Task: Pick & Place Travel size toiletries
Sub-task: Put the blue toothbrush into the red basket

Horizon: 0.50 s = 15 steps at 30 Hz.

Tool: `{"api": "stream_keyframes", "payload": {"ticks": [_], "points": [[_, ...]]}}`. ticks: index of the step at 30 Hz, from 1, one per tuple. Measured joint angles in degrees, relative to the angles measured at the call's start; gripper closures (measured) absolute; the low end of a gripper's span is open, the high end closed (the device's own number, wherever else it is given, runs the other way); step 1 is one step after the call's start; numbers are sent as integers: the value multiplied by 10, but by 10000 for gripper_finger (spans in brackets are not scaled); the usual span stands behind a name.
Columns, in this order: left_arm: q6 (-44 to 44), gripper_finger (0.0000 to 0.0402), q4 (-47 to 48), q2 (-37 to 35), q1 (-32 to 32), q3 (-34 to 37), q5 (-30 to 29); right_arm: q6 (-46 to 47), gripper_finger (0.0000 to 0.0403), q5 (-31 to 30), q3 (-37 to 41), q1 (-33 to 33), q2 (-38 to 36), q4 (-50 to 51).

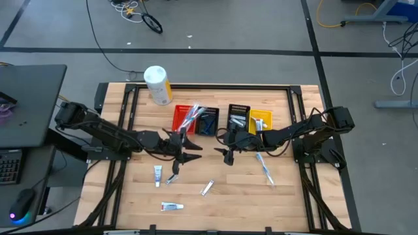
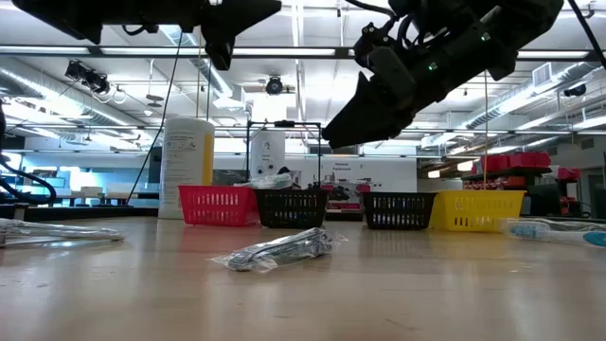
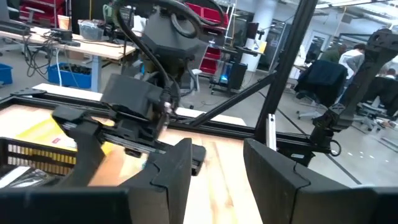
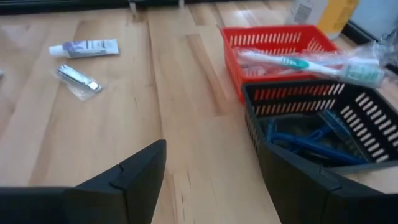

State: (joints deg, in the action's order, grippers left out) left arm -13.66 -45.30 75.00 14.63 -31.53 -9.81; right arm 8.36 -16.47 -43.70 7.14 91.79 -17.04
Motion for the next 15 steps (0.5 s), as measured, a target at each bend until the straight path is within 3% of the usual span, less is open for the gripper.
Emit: {"api": "stream_keyframes", "payload": {"ticks": [10,15], "points": [[-9,246,-2,0,28,0,-67,-28,138,0,0,0,0,-43],[-22,246,-2,0,29,0,-71,-28,138,0,0,0,0,-43]]}}
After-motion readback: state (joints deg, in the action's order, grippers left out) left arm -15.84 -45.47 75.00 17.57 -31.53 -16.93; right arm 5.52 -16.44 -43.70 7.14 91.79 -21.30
